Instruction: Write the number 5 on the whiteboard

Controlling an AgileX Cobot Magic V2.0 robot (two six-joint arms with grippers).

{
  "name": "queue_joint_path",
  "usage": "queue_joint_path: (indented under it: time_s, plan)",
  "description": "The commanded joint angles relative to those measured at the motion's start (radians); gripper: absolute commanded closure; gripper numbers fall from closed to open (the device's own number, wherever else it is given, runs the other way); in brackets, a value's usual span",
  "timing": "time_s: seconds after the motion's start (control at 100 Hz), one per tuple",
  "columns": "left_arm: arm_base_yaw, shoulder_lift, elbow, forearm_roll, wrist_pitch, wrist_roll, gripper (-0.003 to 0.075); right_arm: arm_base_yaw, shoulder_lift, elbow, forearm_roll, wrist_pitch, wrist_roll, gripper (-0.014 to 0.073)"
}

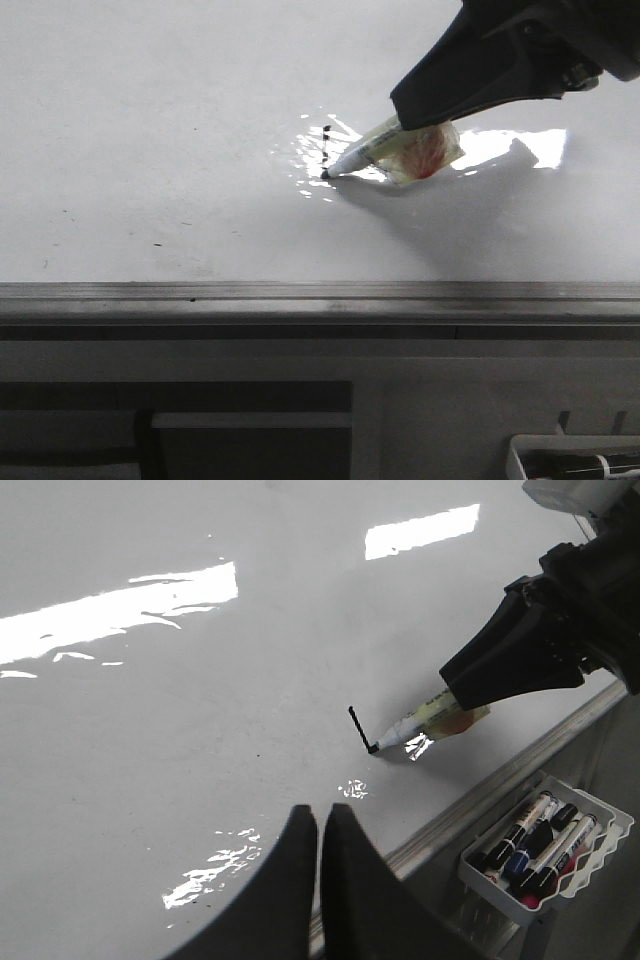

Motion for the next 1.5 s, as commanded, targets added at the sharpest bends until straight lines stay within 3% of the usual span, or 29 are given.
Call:
queue_joint_path:
  time_s: [0.0,0.21,0.34,0.72,0.89,1.05,1.49]
  plan:
    - [0.002,0.004,-0.028,-0.02,-0.071,-0.011,0.0741,-0.04,-0.021,-0.019,-0.019,-0.04,0.014,0.0653]
    - [0.002,0.004,-0.028,-0.02,-0.071,-0.011,0.0741,-0.153,-0.049,-0.019,-0.16,0.094,0.162,0.0652]
    - [0.002,0.004,-0.028,-0.02,-0.071,-0.011,0.0741,-0.157,-0.058,-0.019,-0.172,0.172,0.178,0.0652]
    - [0.002,0.004,-0.028,-0.02,-0.074,-0.011,0.0741,0.061,0.04,-0.036,-0.129,0.009,0.178,0.0653]
    - [0.002,0.004,-0.028,-0.02,-0.074,-0.011,0.0741,0.061,-0.036,-0.104,-0.142,0.088,0.178,0.0653]
    - [0.002,0.004,-0.028,-0.02,-0.074,-0.011,0.0741,0.047,-0.107,-0.112,-0.146,-0.016,0.178,0.0653]
    - [0.002,0.004,-0.028,-0.02,-0.074,-0.011,0.0741,0.002,-0.01,-0.112,-0.146,-0.023,0.178,0.0653]
